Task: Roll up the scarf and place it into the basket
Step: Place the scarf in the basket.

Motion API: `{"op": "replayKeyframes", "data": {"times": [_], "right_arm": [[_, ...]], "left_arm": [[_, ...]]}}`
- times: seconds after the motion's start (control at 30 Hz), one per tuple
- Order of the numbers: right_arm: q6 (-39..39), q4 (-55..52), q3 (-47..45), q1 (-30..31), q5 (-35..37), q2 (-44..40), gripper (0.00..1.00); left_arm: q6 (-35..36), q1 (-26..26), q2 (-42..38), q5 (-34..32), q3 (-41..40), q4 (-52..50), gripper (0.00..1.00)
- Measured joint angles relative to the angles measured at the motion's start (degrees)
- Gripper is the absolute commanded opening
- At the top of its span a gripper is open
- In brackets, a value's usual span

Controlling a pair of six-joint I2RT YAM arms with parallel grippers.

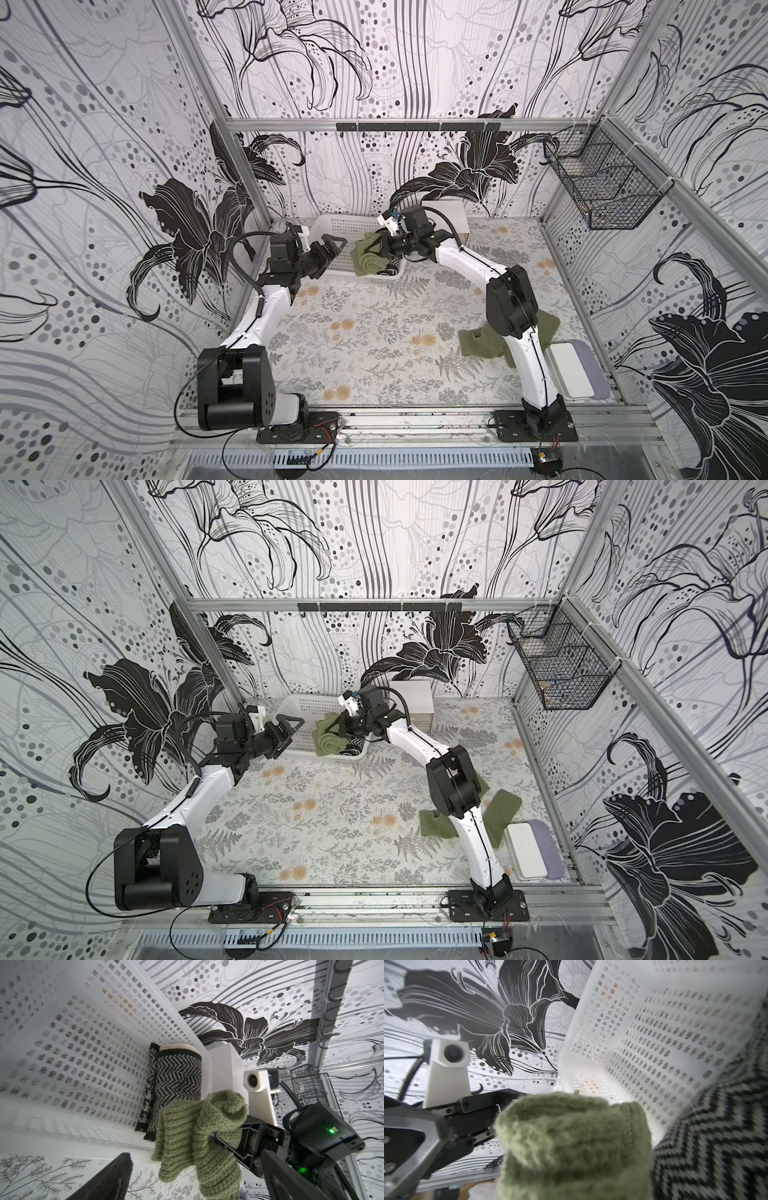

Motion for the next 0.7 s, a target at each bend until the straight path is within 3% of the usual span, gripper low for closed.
{"op": "replayKeyframes", "data": {"times": [0.43,0.7], "right_arm": [[12.0,18.2,-14.1,-2.3,-7.0,-14.4,0.00],[13.0,20.8,-17.3,-2.3,-7.4,-16.6,0.00]], "left_arm": [[-8.6,0.6,0.7,11.0,-3.5,17.5,0.99],[-14.1,-4.4,2.0,15.6,-3.2,24.7,0.99]]}}
